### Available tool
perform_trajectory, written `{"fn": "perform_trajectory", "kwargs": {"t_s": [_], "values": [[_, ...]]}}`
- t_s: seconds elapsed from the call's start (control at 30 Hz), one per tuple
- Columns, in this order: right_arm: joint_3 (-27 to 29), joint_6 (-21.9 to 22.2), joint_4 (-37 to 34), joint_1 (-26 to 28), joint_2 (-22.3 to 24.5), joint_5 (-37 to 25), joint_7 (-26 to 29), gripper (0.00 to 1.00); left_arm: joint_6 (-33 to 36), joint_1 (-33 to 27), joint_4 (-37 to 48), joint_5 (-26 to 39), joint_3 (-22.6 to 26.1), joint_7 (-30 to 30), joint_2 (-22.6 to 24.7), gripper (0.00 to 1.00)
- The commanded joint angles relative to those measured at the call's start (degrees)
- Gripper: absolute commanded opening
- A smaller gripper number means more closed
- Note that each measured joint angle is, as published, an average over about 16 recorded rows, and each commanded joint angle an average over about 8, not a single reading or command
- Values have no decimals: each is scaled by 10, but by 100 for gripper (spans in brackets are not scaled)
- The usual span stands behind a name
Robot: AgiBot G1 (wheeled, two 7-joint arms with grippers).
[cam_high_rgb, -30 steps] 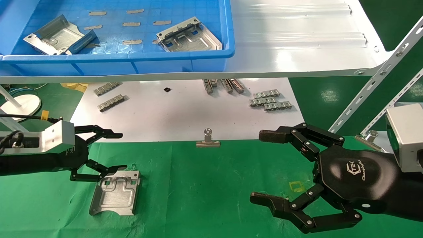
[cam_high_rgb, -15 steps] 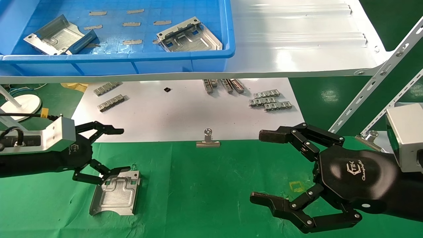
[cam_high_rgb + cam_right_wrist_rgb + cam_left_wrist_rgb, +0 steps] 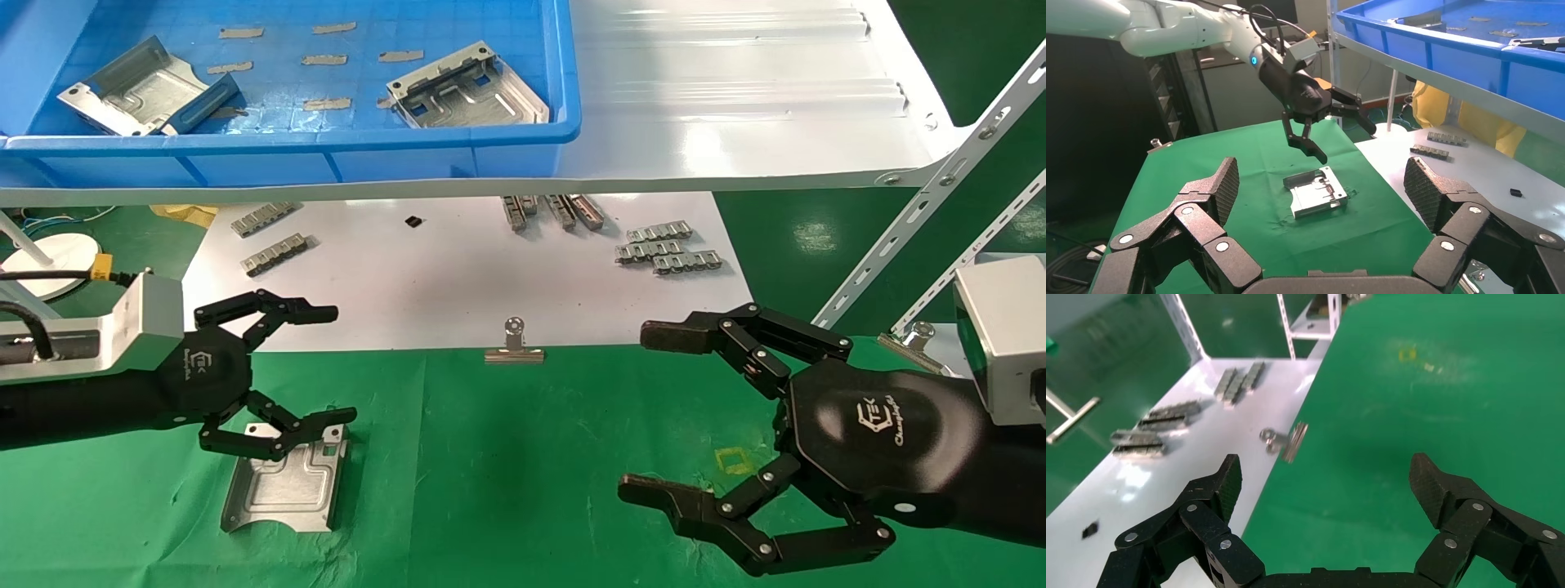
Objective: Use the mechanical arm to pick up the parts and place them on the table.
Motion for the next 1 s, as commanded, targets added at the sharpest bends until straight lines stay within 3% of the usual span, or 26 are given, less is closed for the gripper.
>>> {"fn": "perform_trajectory", "kwargs": {"t_s": [0.03,1.0], "values": [[0,0,0,0,0,0,0,100,-2,12,-23,-7,-11,-16,-5,100],[0,0,0,0,0,0,0,100,-28,192,-358,-114,-167,-253,-73,100]]}}
